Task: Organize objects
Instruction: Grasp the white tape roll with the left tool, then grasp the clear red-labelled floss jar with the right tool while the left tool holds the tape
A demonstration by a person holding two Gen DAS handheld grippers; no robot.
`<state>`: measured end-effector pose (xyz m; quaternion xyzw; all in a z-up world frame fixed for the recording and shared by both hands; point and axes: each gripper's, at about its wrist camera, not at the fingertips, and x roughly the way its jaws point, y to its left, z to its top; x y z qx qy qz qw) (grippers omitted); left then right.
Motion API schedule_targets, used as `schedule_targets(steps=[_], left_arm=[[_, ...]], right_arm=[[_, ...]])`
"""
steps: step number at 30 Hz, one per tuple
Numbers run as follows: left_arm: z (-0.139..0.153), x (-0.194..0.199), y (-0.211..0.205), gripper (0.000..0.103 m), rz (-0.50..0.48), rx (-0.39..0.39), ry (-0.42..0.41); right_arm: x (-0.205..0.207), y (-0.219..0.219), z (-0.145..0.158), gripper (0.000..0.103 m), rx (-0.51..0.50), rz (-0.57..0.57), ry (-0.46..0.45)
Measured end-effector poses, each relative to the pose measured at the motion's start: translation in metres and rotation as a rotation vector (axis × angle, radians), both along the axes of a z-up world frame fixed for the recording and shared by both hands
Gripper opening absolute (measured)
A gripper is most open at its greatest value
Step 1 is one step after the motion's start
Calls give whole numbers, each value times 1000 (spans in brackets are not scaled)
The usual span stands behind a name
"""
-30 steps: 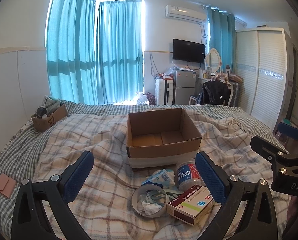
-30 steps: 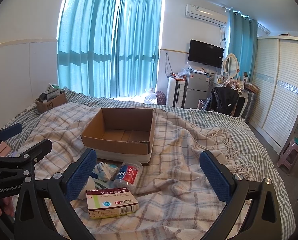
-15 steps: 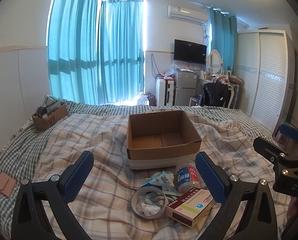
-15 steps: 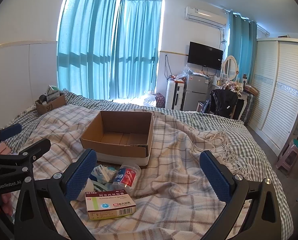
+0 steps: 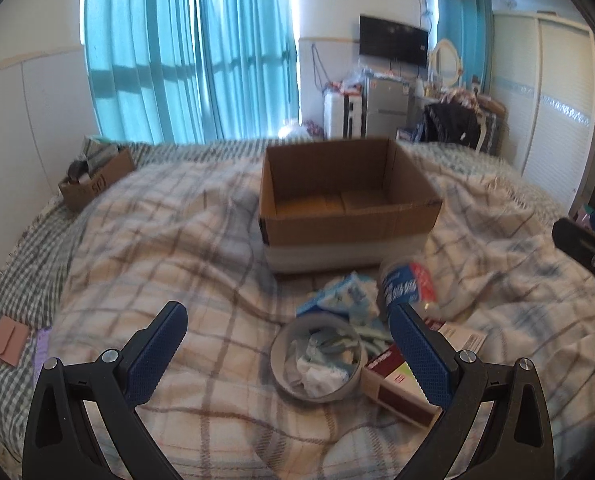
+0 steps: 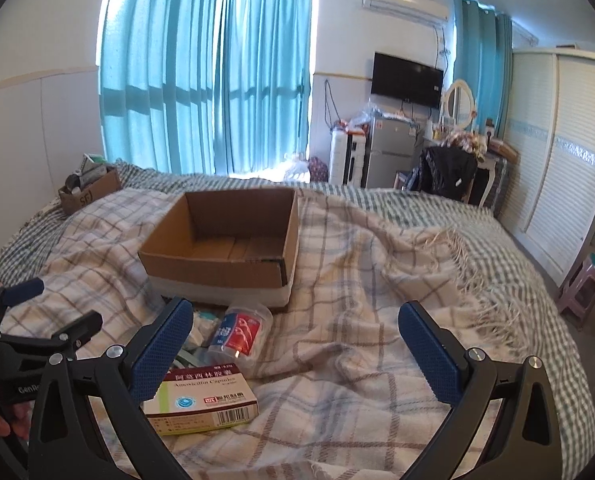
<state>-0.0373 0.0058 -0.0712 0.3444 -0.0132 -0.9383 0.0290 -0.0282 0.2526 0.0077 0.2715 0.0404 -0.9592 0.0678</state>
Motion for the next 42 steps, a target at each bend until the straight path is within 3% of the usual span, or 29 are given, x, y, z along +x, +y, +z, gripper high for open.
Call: schedule_targets(steps=[7, 11, 13, 14, 15, 18, 22, 27, 32, 37, 39, 40, 41, 42], left_arm=[[-60, -28, 4, 103, -7, 20, -207], [-75, -45, 3, 103, -18, 71, -255], [-83, -53, 2, 96, -29, 105, -288], [-87, -56, 2, 85, -47, 132, -302], [-88, -57, 2, 85, -50, 143, -315], [-77, -53, 3, 85, -66, 131, -290], [-41, -49, 3, 85, -95, 41, -186], [-14, -67, -19, 85, -40, -13, -100], [-33, -83, -43, 85, -1, -3, -119], [-52, -92, -57, 85, 2, 45, -159], [-56, -92, -62, 85, -1, 62, -163], [-57, -89, -60, 85, -3, 71, -165], [-58, -88, -61, 85, -5, 80, -165], [-58, -87, -62, 85, -10, 94, -162]], right_arm=[[-36, 3, -44, 103, -50, 20, -159], [-48, -6, -61, 103, -43, 35, -215], [-50, -6, -67, 103, -35, 31, -236], [-52, -7, -71, 103, -28, 28, -252], [-53, -7, -73, 103, -23, 24, -261], [-56, -10, -78, 103, -3, 21, -292], [-62, -21, -75, 103, 15, 44, -313], [-91, -48, -85, 103, 105, 21, -386], [-123, -63, -115, 99, 149, -11, -522], [-141, -81, -133, 99, 141, 28, -581], [-147, -87, -142, 96, 163, 28, -595], [-149, -90, -147, 87, 168, 33, -604], [-151, -93, -152, 68, 164, 52, -620], [-151, -94, -153, 67, 153, 65, -623]])
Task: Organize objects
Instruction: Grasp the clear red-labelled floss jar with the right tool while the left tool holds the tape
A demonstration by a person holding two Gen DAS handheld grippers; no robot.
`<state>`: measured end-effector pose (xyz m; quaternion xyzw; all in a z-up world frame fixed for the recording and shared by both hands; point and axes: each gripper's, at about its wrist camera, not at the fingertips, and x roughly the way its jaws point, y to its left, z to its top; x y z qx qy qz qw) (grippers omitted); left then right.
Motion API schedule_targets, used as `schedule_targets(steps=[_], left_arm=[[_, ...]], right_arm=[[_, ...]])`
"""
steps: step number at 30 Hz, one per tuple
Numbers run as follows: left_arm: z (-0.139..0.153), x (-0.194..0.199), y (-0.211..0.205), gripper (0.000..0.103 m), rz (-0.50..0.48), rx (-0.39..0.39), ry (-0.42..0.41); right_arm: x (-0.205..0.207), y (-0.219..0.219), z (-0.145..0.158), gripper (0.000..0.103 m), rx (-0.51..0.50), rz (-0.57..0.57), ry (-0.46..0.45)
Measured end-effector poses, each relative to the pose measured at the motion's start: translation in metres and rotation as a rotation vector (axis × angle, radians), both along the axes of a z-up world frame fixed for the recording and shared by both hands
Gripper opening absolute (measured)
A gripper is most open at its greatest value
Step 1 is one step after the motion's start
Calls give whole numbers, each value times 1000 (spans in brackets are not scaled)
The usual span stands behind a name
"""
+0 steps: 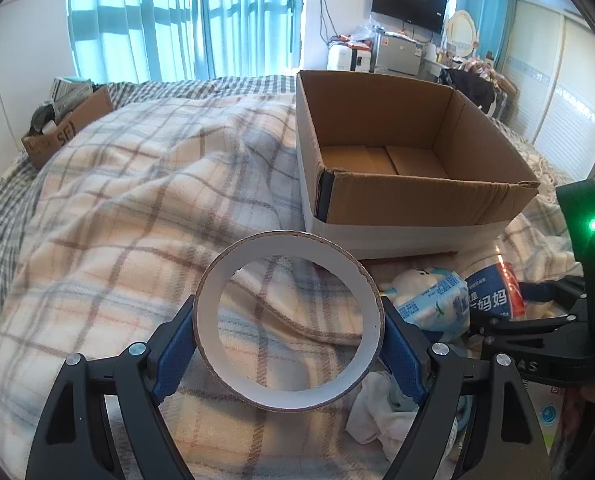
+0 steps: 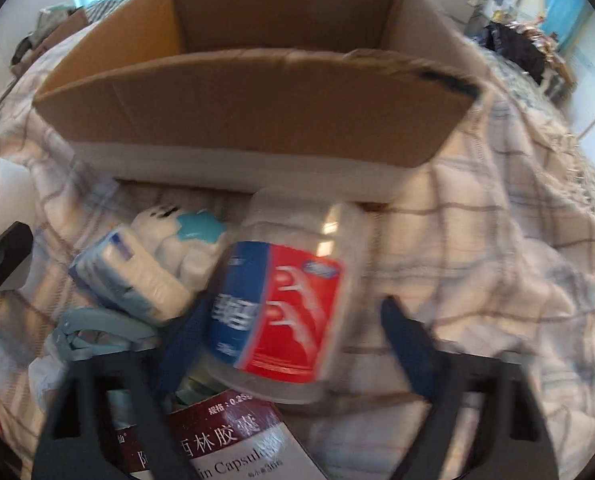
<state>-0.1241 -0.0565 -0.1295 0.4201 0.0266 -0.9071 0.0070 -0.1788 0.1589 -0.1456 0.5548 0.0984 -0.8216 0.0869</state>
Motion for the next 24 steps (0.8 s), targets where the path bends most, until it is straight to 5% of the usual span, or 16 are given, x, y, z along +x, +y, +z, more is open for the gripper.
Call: schedule_targets(steps=[9, 18, 24], left_arm=[[14, 19, 3, 85, 0, 20, 55], [71, 50, 13, 85, -7, 43, 155], [116, 36, 24, 85, -42, 31, 206]], right_arm=[[46, 12, 43, 64, -103, 37, 150], [84, 24, 126, 63, -194, 65, 328], [93, 29, 179, 63, -201, 95, 449]])
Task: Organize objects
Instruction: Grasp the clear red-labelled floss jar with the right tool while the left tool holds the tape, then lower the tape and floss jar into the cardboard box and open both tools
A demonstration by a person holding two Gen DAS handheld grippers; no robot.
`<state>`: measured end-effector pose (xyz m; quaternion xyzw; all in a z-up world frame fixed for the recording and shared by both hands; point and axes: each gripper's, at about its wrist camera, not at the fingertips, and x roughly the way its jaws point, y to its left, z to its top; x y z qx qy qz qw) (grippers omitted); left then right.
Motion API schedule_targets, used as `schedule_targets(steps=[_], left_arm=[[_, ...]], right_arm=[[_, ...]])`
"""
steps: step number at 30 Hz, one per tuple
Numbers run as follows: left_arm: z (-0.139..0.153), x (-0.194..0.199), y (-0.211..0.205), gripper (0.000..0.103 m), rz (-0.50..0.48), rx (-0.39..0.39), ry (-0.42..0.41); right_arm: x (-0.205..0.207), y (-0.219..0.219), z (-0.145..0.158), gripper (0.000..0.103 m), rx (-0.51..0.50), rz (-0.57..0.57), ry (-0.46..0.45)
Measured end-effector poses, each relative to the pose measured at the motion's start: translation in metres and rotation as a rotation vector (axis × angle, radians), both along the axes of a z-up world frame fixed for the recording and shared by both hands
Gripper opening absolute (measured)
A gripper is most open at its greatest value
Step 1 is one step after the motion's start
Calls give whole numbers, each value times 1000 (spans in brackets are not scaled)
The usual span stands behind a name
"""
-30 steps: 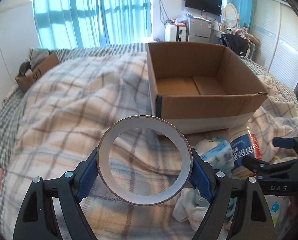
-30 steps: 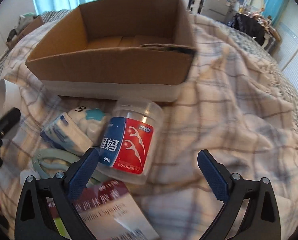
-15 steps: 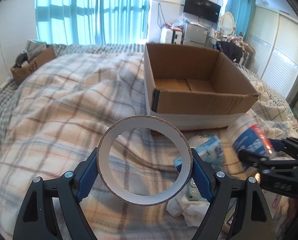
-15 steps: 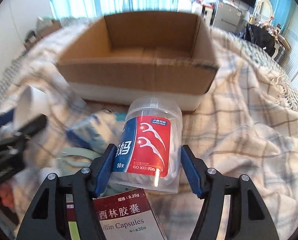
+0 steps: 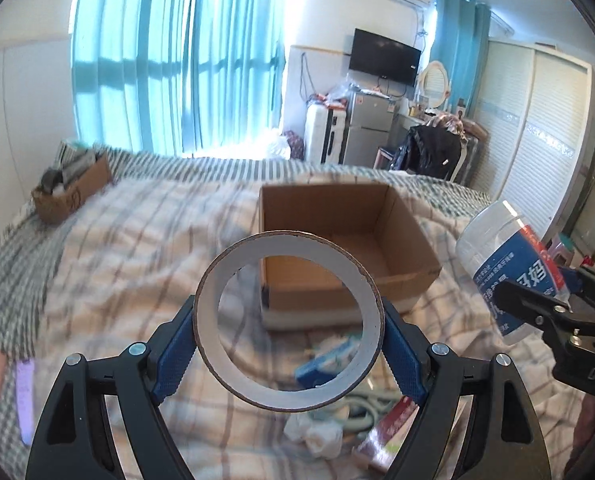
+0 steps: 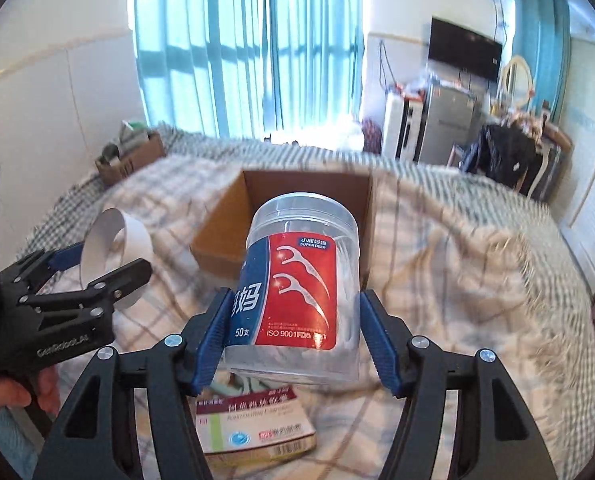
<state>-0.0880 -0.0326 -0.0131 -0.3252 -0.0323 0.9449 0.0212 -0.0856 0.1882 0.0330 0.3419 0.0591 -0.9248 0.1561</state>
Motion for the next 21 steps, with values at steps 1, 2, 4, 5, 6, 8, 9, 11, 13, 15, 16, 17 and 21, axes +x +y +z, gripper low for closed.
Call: schedule_targets(steps=[1, 2, 4, 5, 6, 8, 9, 11, 13, 15, 16, 17, 21], left_arm=[[7, -6, 3, 85, -9, -15, 10], [11, -10, 5, 85, -14, -21, 16], [17, -28, 7, 85, -29, -16, 18], [16, -35, 7, 85, -33, -8, 14], [15, -49, 6, 85, -30, -2, 4], [12, -69, 5, 85, -30, 1, -3], [9, -80, 5, 85, -32, 2, -8], [2, -103, 5, 85, -29, -2, -26], [-8, -126, 5, 85, -32, -15, -38], [-20, -148, 6, 85, -47, -25, -52], [-27, -157, 7, 85, -54, -31, -58], [-31, -164, 9, 85, -61, -34, -64], [-53, -192, 8, 85, -96, -34, -84]], right_arm=[[-2, 1, 7, 63, -1, 2, 16], [-7, 1, 15, 63, 0, 6, 33], [-14, 1, 24, 63, 2, 9, 50], [-22, 0, 29, 63, 4, 11, 62], [-31, -2, 33, 63, 8, 12, 68], [-53, -3, 36, 63, 6, 14, 69], [-64, -4, 36, 63, 5, 17, 67], [-89, -7, 32, 63, 11, 18, 61], [-117, -12, 25, 63, 24, 18, 46], [-139, -16, 16, 63, 25, 21, 32], [-151, -19, 10, 63, 26, 27, 21], [-165, -23, 2, 63, 28, 33, 7], [-196, -29, -28, 63, 37, 37, -17]])
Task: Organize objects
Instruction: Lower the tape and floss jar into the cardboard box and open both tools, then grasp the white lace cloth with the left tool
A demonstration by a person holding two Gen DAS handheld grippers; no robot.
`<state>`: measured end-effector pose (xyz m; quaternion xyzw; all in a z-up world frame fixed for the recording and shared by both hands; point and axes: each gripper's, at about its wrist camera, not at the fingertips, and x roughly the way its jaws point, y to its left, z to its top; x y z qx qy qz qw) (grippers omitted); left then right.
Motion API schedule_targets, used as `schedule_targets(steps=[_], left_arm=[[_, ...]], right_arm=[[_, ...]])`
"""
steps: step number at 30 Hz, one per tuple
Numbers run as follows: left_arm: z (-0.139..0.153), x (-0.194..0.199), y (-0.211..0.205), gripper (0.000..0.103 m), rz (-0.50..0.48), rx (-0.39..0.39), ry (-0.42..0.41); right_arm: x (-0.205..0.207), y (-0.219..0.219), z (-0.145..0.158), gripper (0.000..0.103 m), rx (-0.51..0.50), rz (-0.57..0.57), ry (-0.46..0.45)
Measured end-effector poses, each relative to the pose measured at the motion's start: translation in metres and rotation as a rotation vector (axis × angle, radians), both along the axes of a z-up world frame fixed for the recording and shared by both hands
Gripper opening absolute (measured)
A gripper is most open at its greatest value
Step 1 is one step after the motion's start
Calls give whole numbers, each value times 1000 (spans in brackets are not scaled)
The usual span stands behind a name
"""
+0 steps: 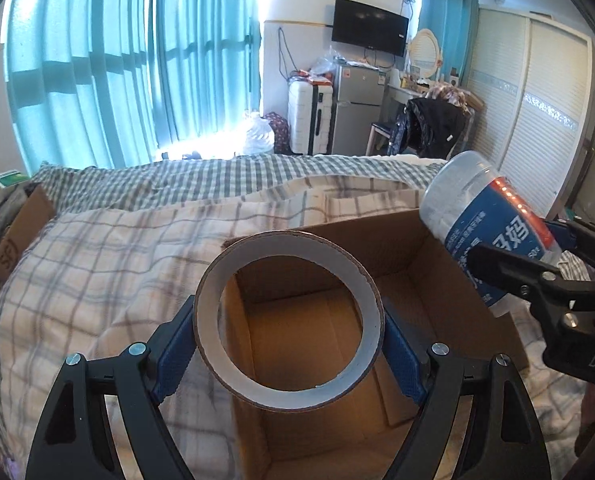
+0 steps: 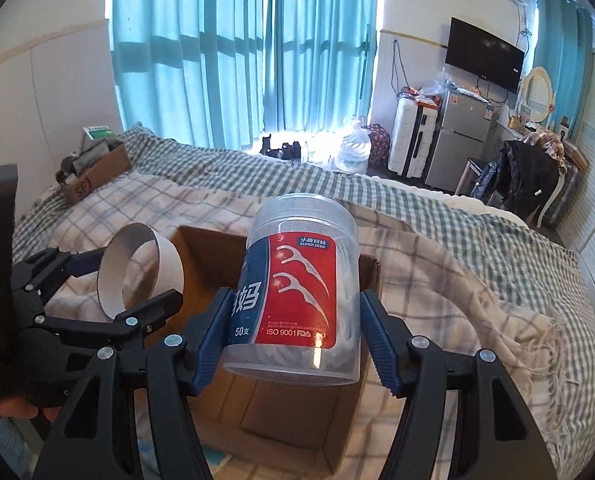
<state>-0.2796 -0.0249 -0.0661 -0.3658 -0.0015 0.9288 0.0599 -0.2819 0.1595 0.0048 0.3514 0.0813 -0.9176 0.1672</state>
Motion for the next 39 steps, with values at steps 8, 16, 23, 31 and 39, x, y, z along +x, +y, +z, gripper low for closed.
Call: schedule_targets(steps=[8, 16, 23, 31, 39], left_arm=[[-6, 1, 3, 103, 9, 20, 10], [37, 57, 0, 103, 50, -2, 18], [82, 126, -6, 103, 80, 34, 57], [109, 185, -8, 103, 90, -51, 64], [63, 213, -15, 103, 113, -16, 28]], right_arm=[[-6, 10, -13, 70, -17, -11, 23], [51, 38, 44, 72, -12, -52, 74], [135, 55, 100, 78, 19, -66, 140], [218, 68, 130, 81, 16, -103, 181], [250, 67, 82, 82, 28, -120, 97]])
